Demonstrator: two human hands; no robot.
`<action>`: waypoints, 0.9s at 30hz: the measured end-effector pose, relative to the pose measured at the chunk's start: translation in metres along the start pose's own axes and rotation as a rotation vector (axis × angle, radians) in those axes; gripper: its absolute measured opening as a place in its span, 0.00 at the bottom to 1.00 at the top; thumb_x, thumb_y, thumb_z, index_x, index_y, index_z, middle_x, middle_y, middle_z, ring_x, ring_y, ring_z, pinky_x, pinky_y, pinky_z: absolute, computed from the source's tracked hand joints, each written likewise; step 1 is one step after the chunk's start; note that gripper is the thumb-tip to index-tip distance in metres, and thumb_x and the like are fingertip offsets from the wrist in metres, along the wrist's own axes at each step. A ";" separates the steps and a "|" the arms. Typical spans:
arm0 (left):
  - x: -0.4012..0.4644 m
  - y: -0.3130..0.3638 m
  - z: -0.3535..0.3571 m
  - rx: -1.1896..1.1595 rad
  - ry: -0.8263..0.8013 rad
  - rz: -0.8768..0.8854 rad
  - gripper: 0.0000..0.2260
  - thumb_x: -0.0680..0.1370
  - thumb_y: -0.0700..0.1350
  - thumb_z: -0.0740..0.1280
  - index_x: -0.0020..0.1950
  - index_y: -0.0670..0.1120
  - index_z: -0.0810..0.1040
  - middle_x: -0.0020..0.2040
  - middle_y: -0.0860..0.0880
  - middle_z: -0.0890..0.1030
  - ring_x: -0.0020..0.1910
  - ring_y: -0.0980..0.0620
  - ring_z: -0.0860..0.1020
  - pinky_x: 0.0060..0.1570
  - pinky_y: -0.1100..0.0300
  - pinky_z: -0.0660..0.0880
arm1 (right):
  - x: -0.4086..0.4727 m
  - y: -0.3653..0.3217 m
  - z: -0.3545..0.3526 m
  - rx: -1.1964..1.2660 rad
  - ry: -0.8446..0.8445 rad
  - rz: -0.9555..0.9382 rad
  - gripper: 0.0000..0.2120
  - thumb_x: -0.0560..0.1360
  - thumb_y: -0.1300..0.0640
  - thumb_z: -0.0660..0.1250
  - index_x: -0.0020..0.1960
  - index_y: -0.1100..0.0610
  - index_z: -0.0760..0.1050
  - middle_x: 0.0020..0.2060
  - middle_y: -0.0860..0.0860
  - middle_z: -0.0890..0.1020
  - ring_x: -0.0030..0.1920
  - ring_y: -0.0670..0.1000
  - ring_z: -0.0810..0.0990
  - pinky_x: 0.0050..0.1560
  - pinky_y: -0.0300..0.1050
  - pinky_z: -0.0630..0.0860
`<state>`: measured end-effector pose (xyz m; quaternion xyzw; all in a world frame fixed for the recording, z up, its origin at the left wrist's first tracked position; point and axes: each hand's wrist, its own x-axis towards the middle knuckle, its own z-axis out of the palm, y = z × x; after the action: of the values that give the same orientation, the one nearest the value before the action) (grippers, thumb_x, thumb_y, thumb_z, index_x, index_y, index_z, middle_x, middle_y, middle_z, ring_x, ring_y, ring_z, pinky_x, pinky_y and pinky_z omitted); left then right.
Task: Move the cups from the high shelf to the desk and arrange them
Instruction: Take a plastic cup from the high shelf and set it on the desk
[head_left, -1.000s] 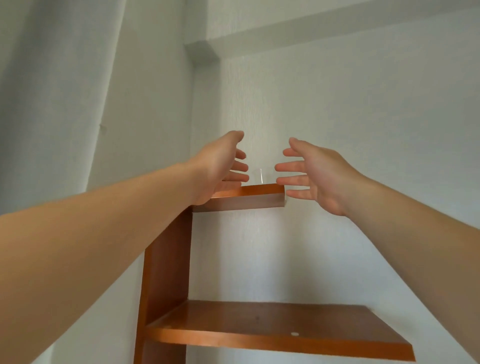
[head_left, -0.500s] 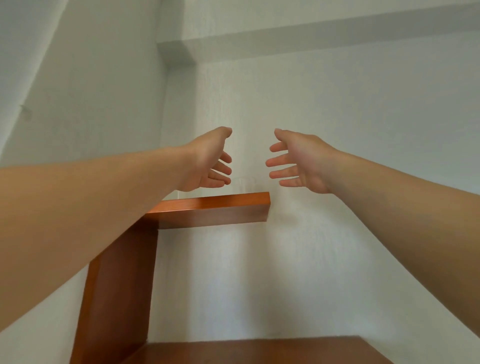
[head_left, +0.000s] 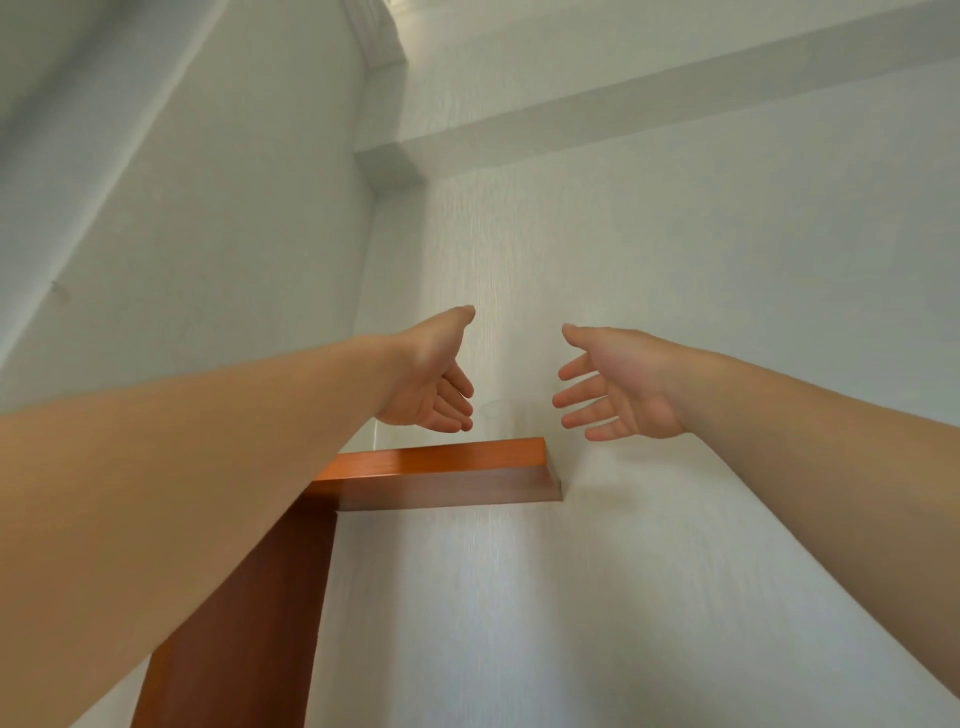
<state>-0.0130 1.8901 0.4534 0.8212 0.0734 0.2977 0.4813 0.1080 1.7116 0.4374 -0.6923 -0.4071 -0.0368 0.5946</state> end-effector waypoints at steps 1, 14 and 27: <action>0.002 0.000 0.001 -0.003 0.006 -0.007 0.45 0.81 0.71 0.50 0.76 0.31 0.65 0.75 0.30 0.71 0.71 0.32 0.75 0.72 0.43 0.72 | 0.002 0.002 -0.001 0.007 -0.009 0.005 0.32 0.83 0.35 0.54 0.74 0.58 0.69 0.65 0.59 0.80 0.61 0.61 0.82 0.66 0.60 0.75; 0.016 0.000 0.009 -0.047 -0.024 -0.101 0.47 0.80 0.72 0.49 0.80 0.31 0.59 0.78 0.29 0.65 0.76 0.31 0.69 0.76 0.41 0.67 | 0.021 0.018 0.007 0.061 -0.121 0.080 0.36 0.84 0.35 0.51 0.80 0.61 0.62 0.74 0.63 0.73 0.69 0.64 0.77 0.73 0.61 0.69; 0.015 0.000 0.017 -0.110 -0.071 -0.131 0.48 0.80 0.72 0.47 0.80 0.31 0.55 0.79 0.29 0.63 0.77 0.30 0.66 0.75 0.40 0.67 | 0.026 0.023 0.017 0.136 -0.159 0.105 0.39 0.83 0.34 0.50 0.80 0.65 0.59 0.75 0.63 0.71 0.50 0.60 0.83 0.68 0.59 0.71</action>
<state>0.0086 1.8840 0.4534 0.7970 0.0936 0.2398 0.5464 0.1325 1.7404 0.4283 -0.6714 -0.4178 0.0772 0.6073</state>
